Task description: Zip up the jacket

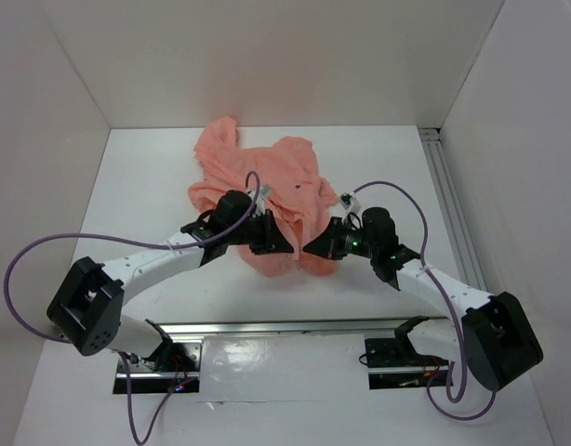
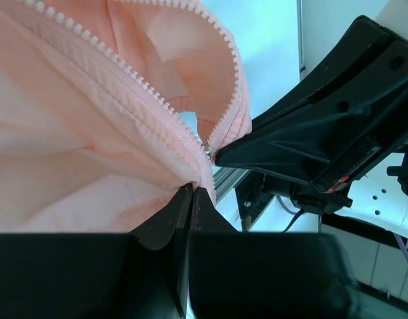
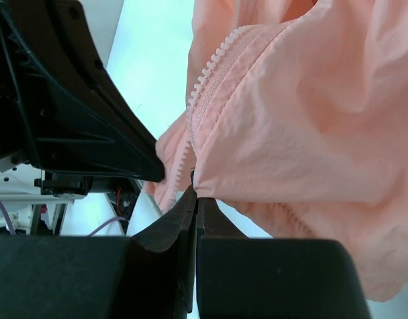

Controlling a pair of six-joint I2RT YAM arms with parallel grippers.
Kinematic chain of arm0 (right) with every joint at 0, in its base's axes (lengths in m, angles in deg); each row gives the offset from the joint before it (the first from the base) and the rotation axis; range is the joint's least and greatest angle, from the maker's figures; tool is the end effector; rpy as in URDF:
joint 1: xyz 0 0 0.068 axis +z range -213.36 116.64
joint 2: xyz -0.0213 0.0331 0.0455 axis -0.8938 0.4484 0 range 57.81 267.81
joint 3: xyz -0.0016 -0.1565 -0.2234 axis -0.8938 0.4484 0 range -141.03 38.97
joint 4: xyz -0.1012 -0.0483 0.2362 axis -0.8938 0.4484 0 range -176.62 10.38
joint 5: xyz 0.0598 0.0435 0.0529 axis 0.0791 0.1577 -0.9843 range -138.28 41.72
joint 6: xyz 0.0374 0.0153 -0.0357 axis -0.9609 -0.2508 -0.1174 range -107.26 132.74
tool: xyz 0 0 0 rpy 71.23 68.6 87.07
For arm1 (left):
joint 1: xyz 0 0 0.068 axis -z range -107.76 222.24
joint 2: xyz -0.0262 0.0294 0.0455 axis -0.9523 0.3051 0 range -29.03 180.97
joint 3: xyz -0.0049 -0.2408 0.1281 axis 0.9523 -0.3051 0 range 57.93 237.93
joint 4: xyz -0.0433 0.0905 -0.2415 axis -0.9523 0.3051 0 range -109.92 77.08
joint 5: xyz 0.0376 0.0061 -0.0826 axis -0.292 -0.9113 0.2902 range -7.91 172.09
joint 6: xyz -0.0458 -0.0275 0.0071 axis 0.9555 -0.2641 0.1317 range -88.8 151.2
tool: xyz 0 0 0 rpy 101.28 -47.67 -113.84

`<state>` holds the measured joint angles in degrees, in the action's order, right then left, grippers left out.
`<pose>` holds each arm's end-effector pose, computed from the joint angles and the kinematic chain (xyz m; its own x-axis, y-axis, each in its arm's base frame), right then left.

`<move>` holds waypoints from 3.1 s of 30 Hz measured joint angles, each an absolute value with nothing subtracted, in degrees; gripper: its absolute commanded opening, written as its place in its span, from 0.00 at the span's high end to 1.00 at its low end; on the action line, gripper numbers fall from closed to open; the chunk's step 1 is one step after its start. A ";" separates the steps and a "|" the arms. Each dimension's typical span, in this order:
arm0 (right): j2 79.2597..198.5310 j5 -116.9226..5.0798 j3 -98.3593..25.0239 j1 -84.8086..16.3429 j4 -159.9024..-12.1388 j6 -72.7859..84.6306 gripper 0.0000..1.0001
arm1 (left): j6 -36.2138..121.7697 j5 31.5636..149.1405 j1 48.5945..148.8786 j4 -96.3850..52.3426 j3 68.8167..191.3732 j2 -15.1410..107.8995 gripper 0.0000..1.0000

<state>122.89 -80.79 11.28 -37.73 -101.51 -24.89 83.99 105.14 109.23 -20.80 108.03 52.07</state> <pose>0.2045 0.1193 0.2120 -0.7693 0.2020 -0.6062 -0.4328 0.5331 0.7269 0.2412 -0.1991 0.2460 -0.8987 -0.2404 -0.3667 0.1794 0.5617 -0.8077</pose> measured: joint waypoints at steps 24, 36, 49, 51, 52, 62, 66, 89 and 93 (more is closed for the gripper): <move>122.87 -86.43 7.66 -38.87 -100.66 -22.05 1.00 | 77.94 96.83 110.74 -17.55 112.45 54.87 1.00; 122.89 -84.05 7.63 -38.89 -100.03 -20.72 1.00 | 80.65 89.84 116.44 -3.95 122.50 55.16 1.00; 122.13 -85.19 7.59 -40.38 -99.11 -21.15 1.00 | 79.05 84.77 116.38 -0.72 121.93 56.09 1.00; 122.08 -86.50 7.63 -40.81 -99.74 -22.11 1.00 | 78.05 84.90 114.93 -2.16 119.44 54.17 1.00; 122.08 -86.96 7.85 -40.84 -100.35 -22.55 1.00 | 77.76 85.16 114.10 -2.95 118.00 52.99 1.00; 122.00 -92.29 10.48 -40.90 -102.25 -26.05 1.00 | 77.76 89.75 111.28 -17.94 105.39 43.86 1.00; 122.04 -93.27 10.48 -40.90 -103.11 -26.62 1.00 | 78.16 91.24 111.26 -21.83 104.30 43.42 1.00; 125.10 -98.50 11.46 -40.90 -114.06 -31.82 1.00 | 81.13 91.43 111.26 -27.25 103.03 40.45 1.00; 125.17 -98.69 11.46 -40.90 -114.71 -32.41 1.00 | 81.13 91.46 111.26 -27.64 103.03 40.45 1.00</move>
<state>125.17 -98.69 11.46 -40.90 -114.71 -32.41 81.13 91.46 111.26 -27.64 103.03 40.45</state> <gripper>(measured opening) 0.010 0.116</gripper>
